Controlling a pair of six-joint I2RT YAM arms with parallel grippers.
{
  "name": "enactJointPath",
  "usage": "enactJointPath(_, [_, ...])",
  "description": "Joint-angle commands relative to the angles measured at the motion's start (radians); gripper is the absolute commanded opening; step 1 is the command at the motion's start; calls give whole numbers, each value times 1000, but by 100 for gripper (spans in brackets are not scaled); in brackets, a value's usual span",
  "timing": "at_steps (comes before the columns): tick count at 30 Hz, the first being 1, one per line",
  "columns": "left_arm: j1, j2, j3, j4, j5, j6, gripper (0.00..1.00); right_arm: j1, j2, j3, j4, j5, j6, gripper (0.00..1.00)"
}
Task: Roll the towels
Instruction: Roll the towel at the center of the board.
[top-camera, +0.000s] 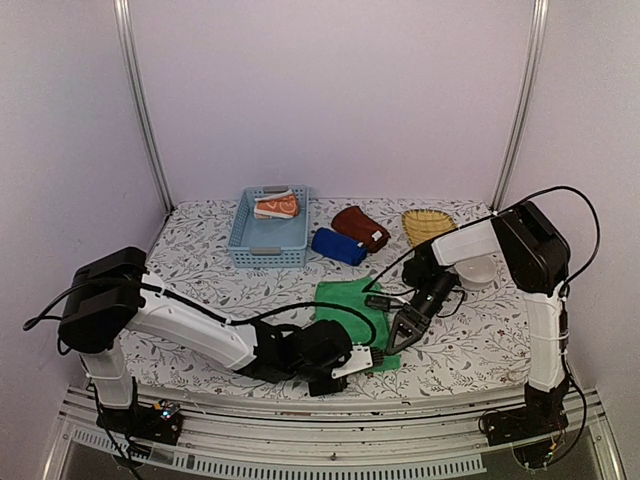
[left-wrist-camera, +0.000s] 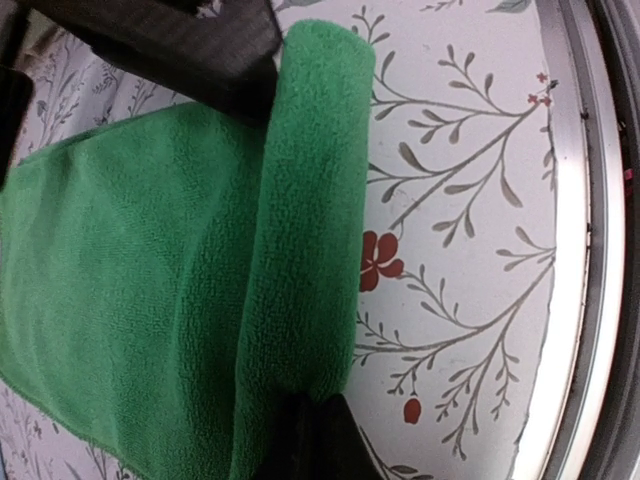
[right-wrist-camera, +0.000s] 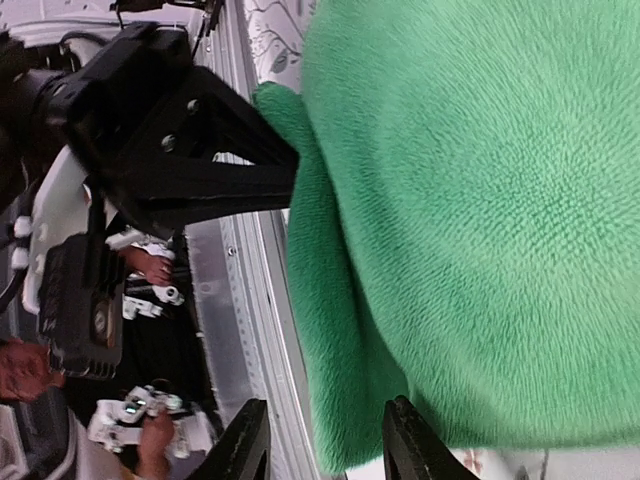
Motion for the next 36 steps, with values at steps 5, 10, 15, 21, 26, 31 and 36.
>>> enactJointPath(5, [50,1,8,-136,178,-82,0,-90,-371,8,79,175,-2,43])
enactJointPath(10, [116,30,71,-207,402,-175,0,-88,-670,-250,348,189,37,40])
enactJointPath(15, [202,56,112,-233,663,-254,0,-32,-888,-442,477,303,-40,40])
enactJointPath(21, [286,135,164,-242,810,-323,0,200,-898,-535,646,509,-56,42])
enactJointPath(26, [320,151,155,-218,856,-360,0,355,-796,-545,793,711,-44,43])
enactJointPath(31, [334,146,135,-191,876,-378,0,405,-724,-546,878,800,-51,42])
enactJointPath(36, [341,150,131,-188,877,-374,0,412,-663,-541,892,818,-65,42])
